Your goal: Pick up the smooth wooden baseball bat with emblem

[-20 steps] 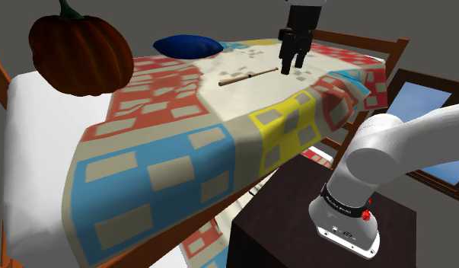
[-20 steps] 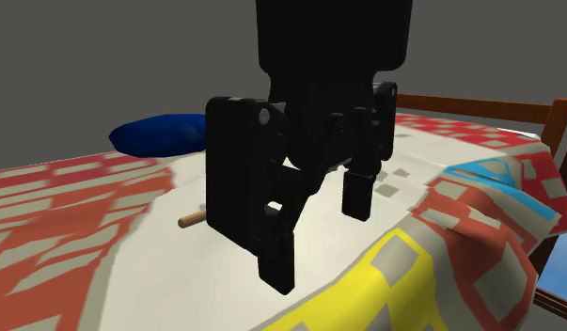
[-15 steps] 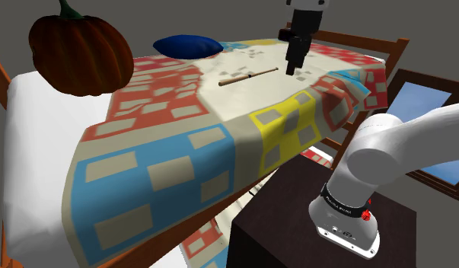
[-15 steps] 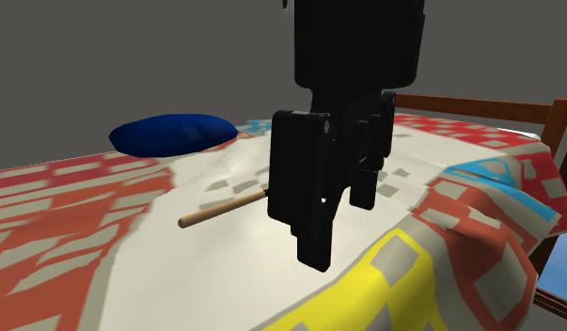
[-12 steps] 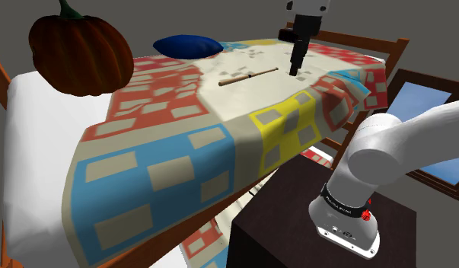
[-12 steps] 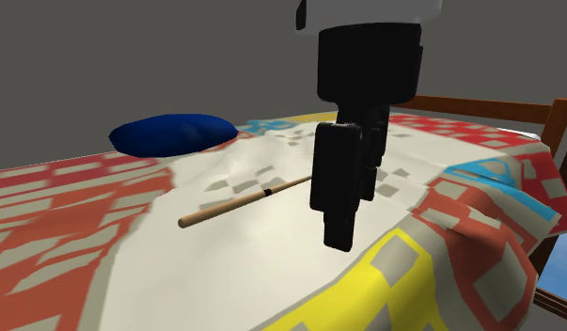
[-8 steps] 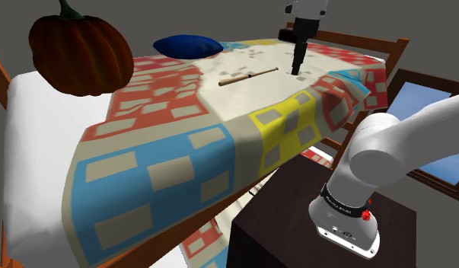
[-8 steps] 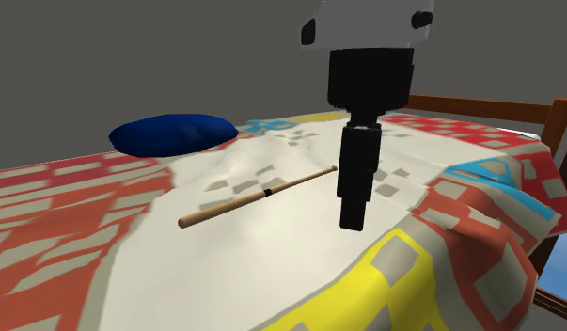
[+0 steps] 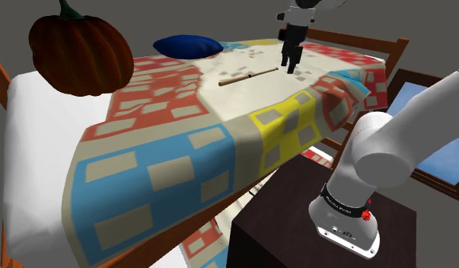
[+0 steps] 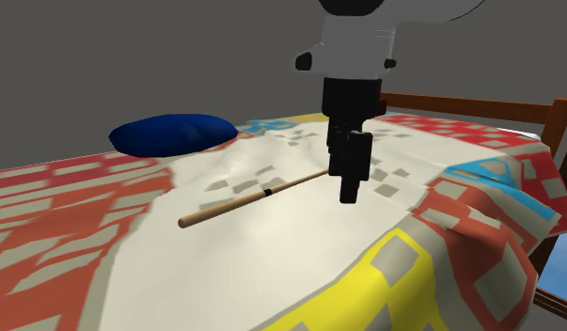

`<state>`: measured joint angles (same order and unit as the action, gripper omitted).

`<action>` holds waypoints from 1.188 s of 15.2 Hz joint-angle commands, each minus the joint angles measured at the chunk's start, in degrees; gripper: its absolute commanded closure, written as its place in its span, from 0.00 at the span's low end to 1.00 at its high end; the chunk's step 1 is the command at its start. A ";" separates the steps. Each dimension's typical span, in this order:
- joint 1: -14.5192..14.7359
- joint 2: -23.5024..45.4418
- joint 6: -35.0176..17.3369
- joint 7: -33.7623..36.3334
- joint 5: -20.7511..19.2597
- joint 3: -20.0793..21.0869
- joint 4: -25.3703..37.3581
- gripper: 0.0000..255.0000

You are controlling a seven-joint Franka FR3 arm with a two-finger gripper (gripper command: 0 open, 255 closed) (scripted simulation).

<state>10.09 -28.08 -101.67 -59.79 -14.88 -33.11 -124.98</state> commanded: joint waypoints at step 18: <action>1.33 46.99 -4.67 -61.01 32.39 -13.95 32.68 0.00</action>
<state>11.75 18.41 -105.92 -120.05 17.07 -47.27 -92.23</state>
